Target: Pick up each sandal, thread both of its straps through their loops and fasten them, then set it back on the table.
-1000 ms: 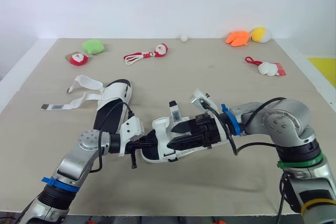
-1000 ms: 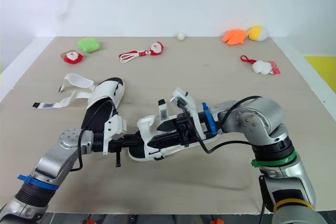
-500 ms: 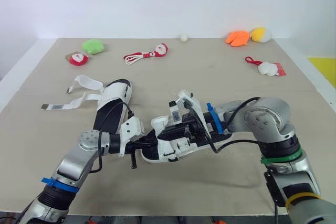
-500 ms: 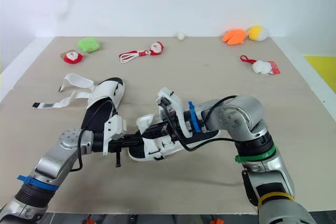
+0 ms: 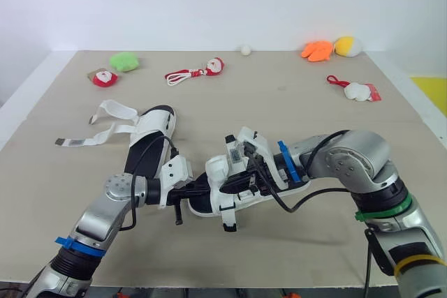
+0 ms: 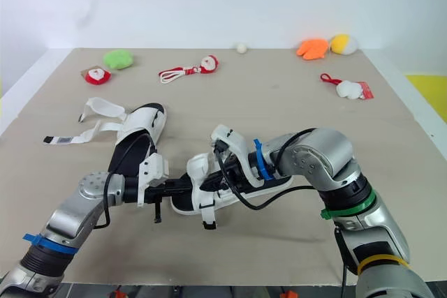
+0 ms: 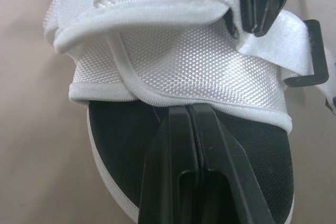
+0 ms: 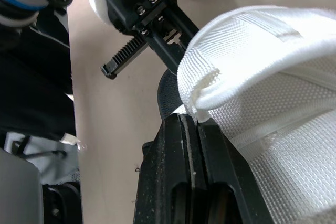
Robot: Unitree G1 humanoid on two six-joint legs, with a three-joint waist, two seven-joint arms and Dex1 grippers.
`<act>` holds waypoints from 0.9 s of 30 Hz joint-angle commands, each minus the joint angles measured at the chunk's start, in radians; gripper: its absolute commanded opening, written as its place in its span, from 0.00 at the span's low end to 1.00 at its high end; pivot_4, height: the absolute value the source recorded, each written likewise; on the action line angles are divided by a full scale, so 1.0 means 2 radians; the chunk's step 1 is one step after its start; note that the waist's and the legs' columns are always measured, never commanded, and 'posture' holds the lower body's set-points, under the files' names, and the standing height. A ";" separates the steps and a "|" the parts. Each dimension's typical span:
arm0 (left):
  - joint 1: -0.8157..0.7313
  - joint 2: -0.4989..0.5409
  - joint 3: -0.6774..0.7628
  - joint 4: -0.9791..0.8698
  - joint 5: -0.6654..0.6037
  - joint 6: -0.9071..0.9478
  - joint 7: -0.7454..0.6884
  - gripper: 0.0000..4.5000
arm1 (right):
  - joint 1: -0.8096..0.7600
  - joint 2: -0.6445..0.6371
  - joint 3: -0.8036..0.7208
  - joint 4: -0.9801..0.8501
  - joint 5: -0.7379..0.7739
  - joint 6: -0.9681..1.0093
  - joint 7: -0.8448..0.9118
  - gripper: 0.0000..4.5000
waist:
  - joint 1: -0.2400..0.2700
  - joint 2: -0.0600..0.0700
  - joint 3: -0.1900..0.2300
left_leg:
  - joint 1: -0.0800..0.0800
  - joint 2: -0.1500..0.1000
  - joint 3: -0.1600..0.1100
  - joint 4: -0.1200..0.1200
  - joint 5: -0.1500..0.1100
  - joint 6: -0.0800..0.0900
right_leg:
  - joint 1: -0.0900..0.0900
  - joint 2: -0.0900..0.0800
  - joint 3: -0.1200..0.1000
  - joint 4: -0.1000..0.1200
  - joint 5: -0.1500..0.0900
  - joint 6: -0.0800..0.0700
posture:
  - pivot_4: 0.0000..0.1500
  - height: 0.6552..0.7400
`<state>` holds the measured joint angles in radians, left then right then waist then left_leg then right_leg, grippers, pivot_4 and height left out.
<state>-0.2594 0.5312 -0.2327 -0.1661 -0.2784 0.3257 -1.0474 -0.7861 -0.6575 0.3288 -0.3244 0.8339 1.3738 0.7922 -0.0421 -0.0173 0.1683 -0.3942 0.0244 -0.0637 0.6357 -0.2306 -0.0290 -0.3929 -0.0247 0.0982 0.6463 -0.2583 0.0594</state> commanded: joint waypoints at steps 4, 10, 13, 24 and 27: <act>0.013 0.004 -0.027 0.023 0.016 0.017 -0.002 0.00 | 0.008 -0.015 -0.005 -0.034 0.002 -0.025 0.034 0.02 | 0.000 0.000 0.000 | 0.000 0.000 0.000 0.000 0.000 0.000 | 0.000 0.000 0.000 0.000 0.000 0.000 | 1.00 1.00; 0.011 0.004 -0.027 0.026 0.016 0.015 -0.003 0.00 | 0.009 -0.006 -0.003 -0.043 -0.001 -0.024 0.027 0.02 | 0.000 0.000 0.000 | 0.000 0.000 0.000 0.000 0.000 0.000 | 0.000 0.000 0.000 0.000 0.000 0.000 | 1.00 1.00; 0.011 0.004 -0.027 0.025 0.016 0.016 -0.004 0.00 | 0.013 -0.006 0.006 -0.050 -0.012 -0.032 0.022 0.02 | 0.000 0.000 0.000 | 0.000 0.000 0.000 0.000 0.000 0.000 | 0.000 0.000 0.000 0.000 0.000 0.000 | 1.00 1.00; 0.012 0.003 -0.027 0.024 0.016 0.016 -0.002 0.00 | 0.025 -0.034 0.060 -0.075 -0.071 -0.072 0.030 0.02 | 0.000 0.000 0.000 | 0.000 0.000 0.000 0.000 0.000 0.000 | 0.000 0.000 0.000 0.000 0.000 0.000 | 1.00 1.00; 0.013 0.003 -0.027 0.024 0.016 0.017 -0.003 0.00 | 0.026 -0.036 0.056 -0.075 -0.068 -0.071 0.038 0.02 | 0.000 0.000 0.000 | 0.000 0.000 0.000 0.000 0.000 0.000 | 0.000 0.000 0.000 0.000 0.000 0.000 | 1.00 1.00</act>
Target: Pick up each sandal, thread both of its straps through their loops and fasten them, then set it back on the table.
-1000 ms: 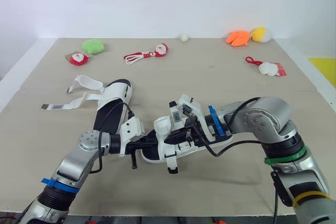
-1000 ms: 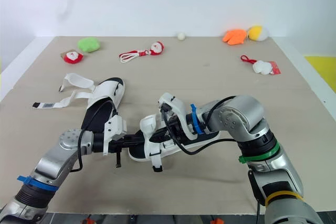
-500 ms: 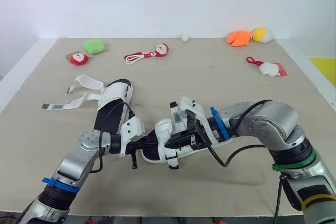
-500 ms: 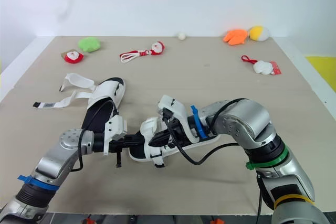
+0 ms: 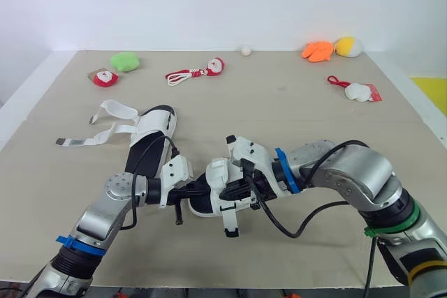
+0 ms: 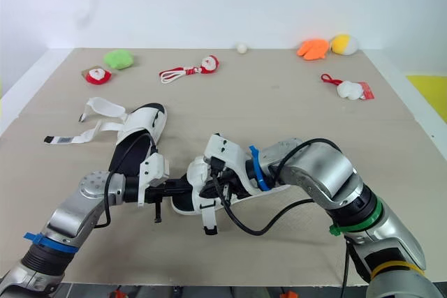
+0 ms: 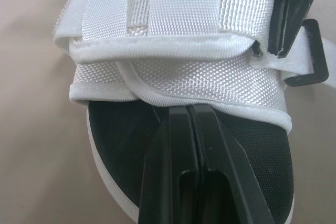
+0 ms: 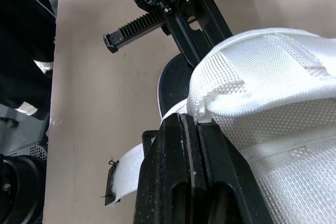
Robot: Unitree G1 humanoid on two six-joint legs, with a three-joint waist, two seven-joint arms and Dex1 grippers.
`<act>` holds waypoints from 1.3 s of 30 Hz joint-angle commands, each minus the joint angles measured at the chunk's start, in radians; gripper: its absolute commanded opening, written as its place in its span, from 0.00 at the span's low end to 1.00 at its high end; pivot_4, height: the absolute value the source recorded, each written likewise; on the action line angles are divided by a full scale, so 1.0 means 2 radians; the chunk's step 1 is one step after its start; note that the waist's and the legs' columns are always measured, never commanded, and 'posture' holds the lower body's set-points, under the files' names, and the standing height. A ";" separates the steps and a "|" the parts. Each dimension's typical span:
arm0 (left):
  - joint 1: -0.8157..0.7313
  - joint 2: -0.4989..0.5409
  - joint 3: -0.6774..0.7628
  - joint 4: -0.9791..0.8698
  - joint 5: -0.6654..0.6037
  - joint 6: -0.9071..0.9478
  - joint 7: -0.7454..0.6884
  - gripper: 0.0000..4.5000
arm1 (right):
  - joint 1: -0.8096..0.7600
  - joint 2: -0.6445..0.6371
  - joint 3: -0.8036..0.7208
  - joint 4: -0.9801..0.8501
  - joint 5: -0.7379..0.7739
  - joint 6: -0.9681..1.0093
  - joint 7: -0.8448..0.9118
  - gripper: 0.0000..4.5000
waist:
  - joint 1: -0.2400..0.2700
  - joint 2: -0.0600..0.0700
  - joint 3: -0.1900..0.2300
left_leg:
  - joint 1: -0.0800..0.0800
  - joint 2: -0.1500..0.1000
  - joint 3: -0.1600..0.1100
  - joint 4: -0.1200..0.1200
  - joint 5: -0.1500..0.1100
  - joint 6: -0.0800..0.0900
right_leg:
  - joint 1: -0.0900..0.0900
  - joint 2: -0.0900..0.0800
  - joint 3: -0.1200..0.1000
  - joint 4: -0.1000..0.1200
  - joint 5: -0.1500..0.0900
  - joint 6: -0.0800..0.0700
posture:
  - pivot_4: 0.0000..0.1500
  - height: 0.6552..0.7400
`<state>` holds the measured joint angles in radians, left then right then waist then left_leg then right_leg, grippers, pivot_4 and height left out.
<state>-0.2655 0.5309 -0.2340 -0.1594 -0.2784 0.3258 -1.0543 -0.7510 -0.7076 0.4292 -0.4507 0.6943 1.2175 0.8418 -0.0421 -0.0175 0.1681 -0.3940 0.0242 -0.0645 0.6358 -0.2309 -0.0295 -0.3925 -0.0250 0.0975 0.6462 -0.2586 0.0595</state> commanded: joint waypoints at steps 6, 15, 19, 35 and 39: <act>0.016 0.003 -0.026 0.021 0.015 0.016 0.001 0.00 | 0.010 -0.037 0.008 -0.030 0.017 0.002 0.062 0.02 | 0.001 0.000 0.000 | 0.000 0.000 0.000 0.000 0.000 0.000 | 0.000 0.000 0.000 0.000 0.000 0.000 | 1.00 1.00; 0.016 0.003 -0.026 0.022 0.015 0.016 0.002 0.00 | 0.010 -0.036 0.017 -0.029 0.003 0.004 0.061 0.02 | 0.002 0.000 0.000 | 0.000 -0.001 -0.001 0.000 -0.001 -0.001 | 0.000 -0.001 0.000 0.000 -0.001 0.001 | 1.00 1.00; 0.016 0.003 -0.027 0.021 0.015 0.016 0.003 0.00 | 0.018 -0.028 0.018 -0.026 -0.016 -0.022 0.055 0.02 | 0.002 0.000 0.000 | 0.000 -0.001 -0.001 0.000 -0.001 -0.001 | 0.000 -0.001 -0.001 0.000 -0.001 0.001 | 1.00 1.00; 0.021 0.005 -0.025 0.019 0.013 0.017 0.002 0.00 | 0.165 -0.057 -0.134 -0.039 -0.064 -0.383 0.191 0.99 | 0.002 0.000 0.000 | 0.000 0.000 -0.002 0.000 0.000 -0.001 | 0.001 0.000 -0.002 0.000 -0.001 0.000 | 1.00 1.00; 0.020 0.005 -0.025 0.021 0.013 0.016 0.002 0.00 | 0.220 -0.030 -0.139 0.048 -0.197 -0.709 0.217 0.99 | 0.001 0.000 0.000 | 0.001 0.000 -0.002 0.000 0.000 -0.001 | 0.001 0.000 -0.002 0.000 -0.001 0.000 | 1.00 1.00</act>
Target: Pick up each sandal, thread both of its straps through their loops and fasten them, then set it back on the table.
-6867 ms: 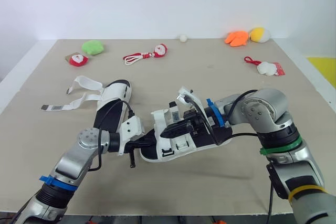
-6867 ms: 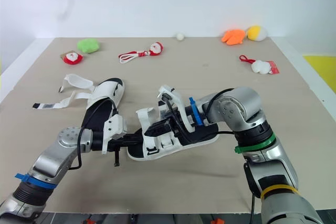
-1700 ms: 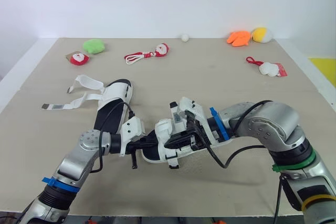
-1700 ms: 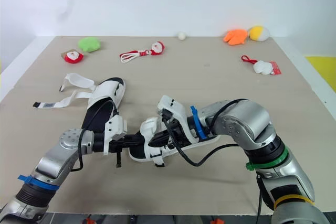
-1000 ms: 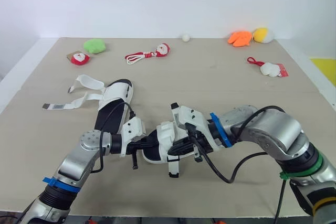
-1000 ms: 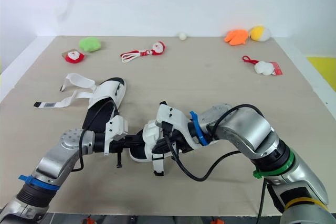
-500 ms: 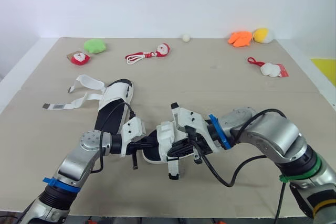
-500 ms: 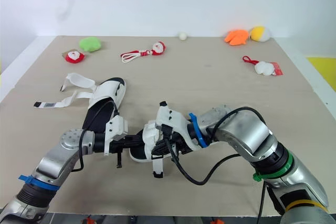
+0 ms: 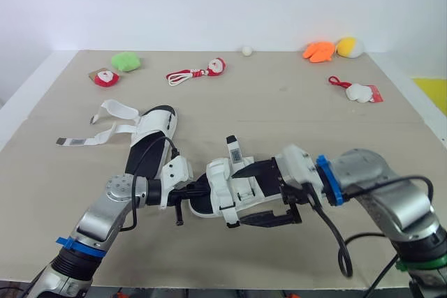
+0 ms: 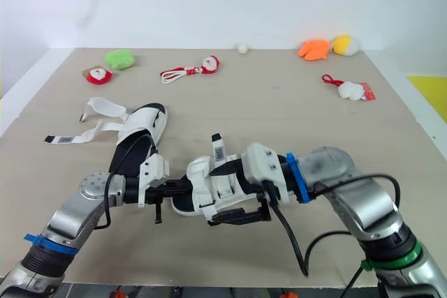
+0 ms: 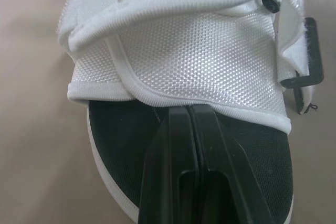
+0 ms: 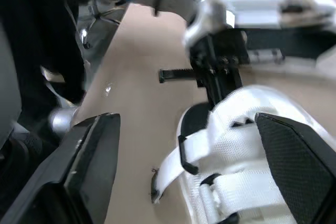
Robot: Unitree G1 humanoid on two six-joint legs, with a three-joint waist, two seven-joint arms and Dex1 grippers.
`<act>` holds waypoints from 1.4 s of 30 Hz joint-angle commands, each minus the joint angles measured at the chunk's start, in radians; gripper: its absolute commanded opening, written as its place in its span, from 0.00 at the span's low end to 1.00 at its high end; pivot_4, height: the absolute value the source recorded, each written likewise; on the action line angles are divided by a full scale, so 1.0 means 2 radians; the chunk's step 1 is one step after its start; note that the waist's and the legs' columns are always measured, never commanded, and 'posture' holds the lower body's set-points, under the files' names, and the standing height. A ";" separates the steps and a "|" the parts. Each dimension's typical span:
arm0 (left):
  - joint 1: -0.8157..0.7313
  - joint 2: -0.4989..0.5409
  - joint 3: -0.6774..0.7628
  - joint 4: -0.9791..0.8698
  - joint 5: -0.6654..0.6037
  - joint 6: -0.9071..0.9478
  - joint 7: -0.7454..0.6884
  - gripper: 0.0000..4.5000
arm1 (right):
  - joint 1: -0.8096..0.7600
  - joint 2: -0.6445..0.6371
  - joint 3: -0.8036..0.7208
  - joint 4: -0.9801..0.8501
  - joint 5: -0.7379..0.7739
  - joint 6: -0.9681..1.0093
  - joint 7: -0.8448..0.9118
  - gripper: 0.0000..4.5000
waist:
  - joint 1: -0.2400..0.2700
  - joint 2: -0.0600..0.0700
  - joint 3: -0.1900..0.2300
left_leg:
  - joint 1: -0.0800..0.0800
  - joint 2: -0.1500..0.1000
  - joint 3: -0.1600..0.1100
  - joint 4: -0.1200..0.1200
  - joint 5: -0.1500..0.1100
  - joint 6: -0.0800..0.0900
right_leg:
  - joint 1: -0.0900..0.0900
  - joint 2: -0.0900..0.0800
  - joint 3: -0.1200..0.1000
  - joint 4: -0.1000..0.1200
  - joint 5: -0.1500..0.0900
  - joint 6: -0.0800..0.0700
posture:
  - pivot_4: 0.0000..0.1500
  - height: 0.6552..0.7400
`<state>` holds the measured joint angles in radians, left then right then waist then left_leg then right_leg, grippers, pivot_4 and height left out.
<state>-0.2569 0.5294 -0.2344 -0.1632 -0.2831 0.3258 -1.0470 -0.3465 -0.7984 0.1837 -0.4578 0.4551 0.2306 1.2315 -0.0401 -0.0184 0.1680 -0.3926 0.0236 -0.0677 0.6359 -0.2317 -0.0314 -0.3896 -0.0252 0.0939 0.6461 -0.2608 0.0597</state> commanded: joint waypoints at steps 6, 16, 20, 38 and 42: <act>0.015 0.004 -0.027 0.026 0.016 0.014 -0.003 0.00 | -0.013 0.047 0.005 0.289 -0.232 -0.768 -0.001 0.99 | -0.003 0.000 0.000 | 0.002 0.000 0.002 0.000 0.000 -0.001 | 0.001 0.000 0.002 0.000 0.001 0.000 | 1.00 1.00; 0.011 0.004 -0.028 0.025 0.015 0.016 -0.004 0.00 | -0.063 0.094 -0.048 0.354 -0.460 -0.922 -0.195 0.99 | -0.002 0.000 0.000 | 0.005 0.000 0.004 0.000 0.001 -0.001 | 0.003 0.000 0.005 0.000 0.003 -0.003 | 1.00 1.00; 0.013 0.004 -0.028 0.023 0.015 0.016 -0.002 0.00 | -0.058 0.095 -0.052 0.332 -0.583 -0.922 -0.288 0.99 | -0.002 0.000 0.000 | 0.005 0.000 0.004 0.000 0.001 -0.001 | 0.003 0.000 0.005 0.001 0.003 -0.003 | 1.00 1.00; 0.012 0.006 -0.028 0.023 0.014 0.018 -0.001 0.00 | -0.059 0.113 -0.039 0.266 -0.883 -0.886 -0.600 0.99 | -0.004 0.000 0.000 | 0.010 0.000 0.005 0.000 0.001 -0.001 | 0.006 0.000 0.007 0.001 0.000 -0.003 | 1.00 1.00; 0.013 0.006 -0.027 0.023 0.013 0.018 0.000 0.00 | -0.060 0.088 -0.004 0.253 -0.909 -0.856 -0.654 0.94 | -0.004 0.000 0.000 | 0.010 0.000 0.005 0.000 0.001 -0.001 | 0.006 0.000 0.007 0.001 0.000 -0.003 | 1.00 1.00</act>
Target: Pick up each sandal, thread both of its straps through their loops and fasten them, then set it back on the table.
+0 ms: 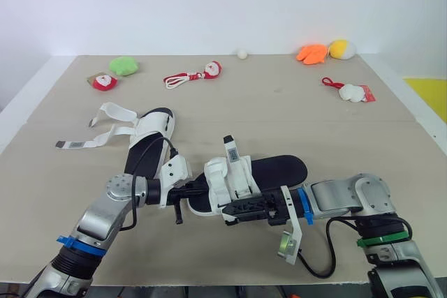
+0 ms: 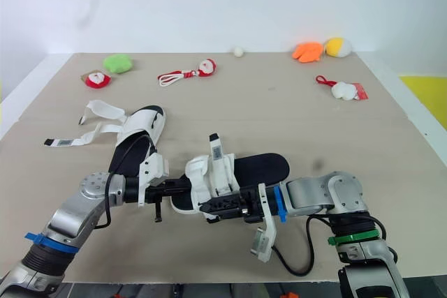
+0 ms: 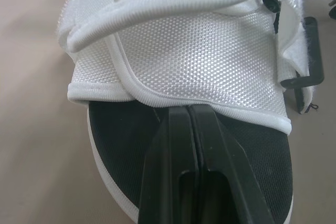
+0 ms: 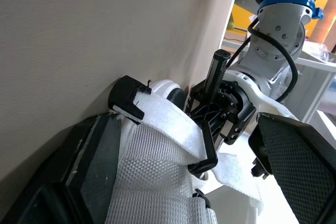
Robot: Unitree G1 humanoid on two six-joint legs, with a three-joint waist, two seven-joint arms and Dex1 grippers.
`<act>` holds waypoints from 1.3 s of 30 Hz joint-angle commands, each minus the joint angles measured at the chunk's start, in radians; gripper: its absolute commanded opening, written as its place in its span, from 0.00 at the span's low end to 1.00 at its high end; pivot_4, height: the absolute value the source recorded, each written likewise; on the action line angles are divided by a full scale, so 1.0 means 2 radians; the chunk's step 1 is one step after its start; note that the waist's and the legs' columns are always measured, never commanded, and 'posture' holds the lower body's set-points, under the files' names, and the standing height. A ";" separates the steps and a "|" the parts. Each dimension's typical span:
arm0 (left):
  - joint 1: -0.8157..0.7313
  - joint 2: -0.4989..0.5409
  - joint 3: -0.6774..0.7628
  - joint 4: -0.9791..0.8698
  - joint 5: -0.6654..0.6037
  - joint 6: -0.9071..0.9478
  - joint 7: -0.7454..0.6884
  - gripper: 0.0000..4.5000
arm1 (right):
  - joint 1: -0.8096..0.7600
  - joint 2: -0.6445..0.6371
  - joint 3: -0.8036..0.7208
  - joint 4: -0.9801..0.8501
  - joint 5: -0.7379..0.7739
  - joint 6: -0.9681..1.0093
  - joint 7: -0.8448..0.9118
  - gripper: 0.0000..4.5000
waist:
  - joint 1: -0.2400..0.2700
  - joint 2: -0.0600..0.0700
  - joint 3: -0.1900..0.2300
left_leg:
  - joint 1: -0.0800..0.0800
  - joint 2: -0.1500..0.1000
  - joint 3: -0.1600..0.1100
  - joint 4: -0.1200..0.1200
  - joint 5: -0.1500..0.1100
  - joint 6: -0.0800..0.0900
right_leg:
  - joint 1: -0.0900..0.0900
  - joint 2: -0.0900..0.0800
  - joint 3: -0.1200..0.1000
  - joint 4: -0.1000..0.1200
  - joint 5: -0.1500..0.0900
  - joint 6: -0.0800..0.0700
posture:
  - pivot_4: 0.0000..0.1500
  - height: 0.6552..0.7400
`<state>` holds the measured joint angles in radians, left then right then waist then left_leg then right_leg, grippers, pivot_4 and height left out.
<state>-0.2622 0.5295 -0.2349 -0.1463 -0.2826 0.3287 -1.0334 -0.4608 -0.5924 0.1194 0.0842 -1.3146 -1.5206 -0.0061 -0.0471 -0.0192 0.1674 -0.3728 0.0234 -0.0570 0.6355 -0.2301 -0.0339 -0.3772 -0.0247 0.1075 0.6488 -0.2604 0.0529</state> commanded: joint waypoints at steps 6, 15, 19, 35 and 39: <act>0.016 0.006 -0.027 0.015 0.013 0.016 -0.007 0.00 | -0.012 -0.053 0.088 -0.027 -0.045 0.064 -0.096 0.42 | 0.000 -0.001 0.000 | 0.000 0.000 0.000 0.000 0.000 0.000 | 0.000 0.000 0.000 0.000 0.000 0.000 | 1.00 1.00; 0.014 0.006 -0.027 0.017 0.014 0.015 -0.007 0.00 | -0.016 -0.115 0.151 -0.053 -0.047 0.076 -0.166 0.02 | 0.001 -0.003 -0.001 | 0.000 0.000 0.000 0.000 0.000 0.000 | 0.000 -0.001 0.000 0.000 -0.001 0.000 | 1.00 1.00; 0.014 0.006 -0.028 0.017 0.013 0.015 -0.007 0.00 | -0.018 -0.135 0.165 -0.053 -0.022 0.058 -0.181 0.02 | 0.001 -0.003 -0.001 | 0.000 -0.001 0.000 0.000 0.000 0.000 | 0.000 -0.001 0.000 0.000 -0.001 0.000 | 1.00 1.00; 0.010 0.007 -0.028 0.023 0.014 0.013 -0.011 0.00 | -0.139 -0.230 0.393 -0.049 0.610 0.181 0.124 0.02 | 0.000 -0.002 -0.001 | 0.001 -0.001 0.001 0.000 -0.001 0.001 | 0.001 -0.001 0.001 0.000 -0.001 -0.001 | 1.00 1.00; 0.011 0.006 -0.027 0.022 0.015 0.014 -0.011 0.00 | -0.145 -0.259 0.409 -0.146 0.855 0.380 0.331 0.02 | 0.001 -0.002 -0.001 | 0.001 0.000 0.000 0.000 -0.001 0.002 | 0.001 -0.001 0.000 0.000 0.000 -0.002 | 1.00 1.00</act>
<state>-0.2703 0.5294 -0.2415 -0.1374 -0.2832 0.3277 -1.0505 -0.7369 -1.0955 0.9512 -0.1282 0.2003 -0.8906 0.5258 -0.0456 -0.0229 0.1658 -0.3717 0.0238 -0.0579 0.6352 -0.2331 -0.0291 -0.3741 -0.0274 0.1075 0.6486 -0.2607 0.0481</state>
